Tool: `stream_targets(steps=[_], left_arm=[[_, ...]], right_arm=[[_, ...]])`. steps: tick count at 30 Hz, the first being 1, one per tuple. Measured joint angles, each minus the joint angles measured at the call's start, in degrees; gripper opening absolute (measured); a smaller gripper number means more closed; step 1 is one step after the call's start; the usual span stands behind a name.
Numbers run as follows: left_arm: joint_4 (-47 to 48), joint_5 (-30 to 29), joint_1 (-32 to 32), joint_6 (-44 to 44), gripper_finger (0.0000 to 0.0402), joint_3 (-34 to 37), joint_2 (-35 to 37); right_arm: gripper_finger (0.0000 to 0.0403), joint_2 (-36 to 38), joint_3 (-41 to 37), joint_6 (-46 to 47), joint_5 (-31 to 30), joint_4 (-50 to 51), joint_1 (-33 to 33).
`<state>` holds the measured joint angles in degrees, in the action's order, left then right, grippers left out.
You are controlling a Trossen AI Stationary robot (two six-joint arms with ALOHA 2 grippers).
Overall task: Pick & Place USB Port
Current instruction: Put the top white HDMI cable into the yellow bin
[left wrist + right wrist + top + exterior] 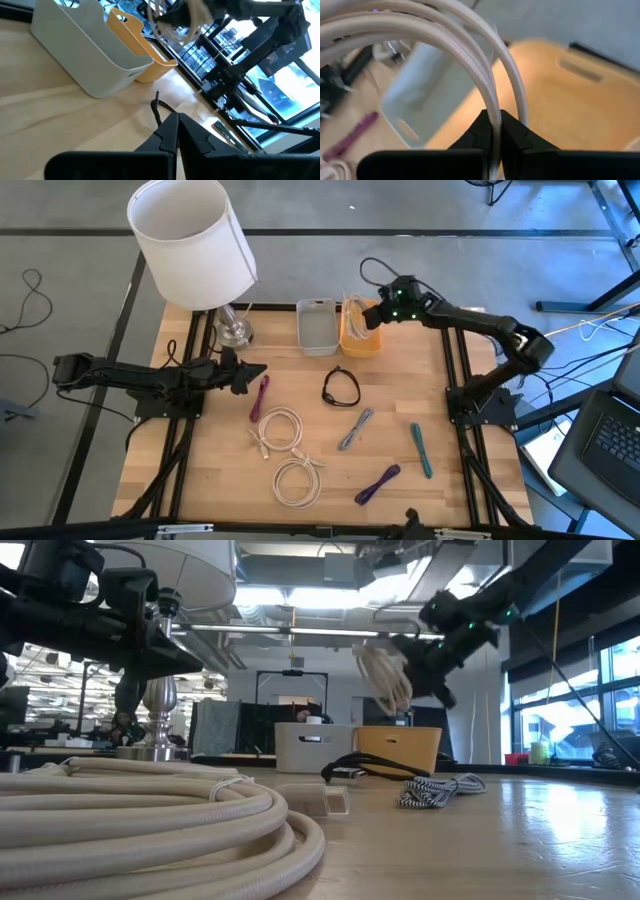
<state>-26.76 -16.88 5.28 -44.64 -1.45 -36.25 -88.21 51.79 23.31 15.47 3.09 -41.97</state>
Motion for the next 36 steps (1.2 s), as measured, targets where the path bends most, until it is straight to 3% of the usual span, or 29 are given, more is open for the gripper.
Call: stream_targets(steps=[9, 36], left_arm=[[0.1, 0.0, 0.0, 0.4, 0.0004, 0.0, 0.0], [1.3, 0.5, 0.0, 0.5, 0.0004, 0.0, 0.0]], right_arm=[[0.0015, -8.1, 0.0, 0.2, 0.3, -6.7, 0.0], [0.0015, -10.1, 0.0, -1.2, -5.4, -7.0, -0.5]])
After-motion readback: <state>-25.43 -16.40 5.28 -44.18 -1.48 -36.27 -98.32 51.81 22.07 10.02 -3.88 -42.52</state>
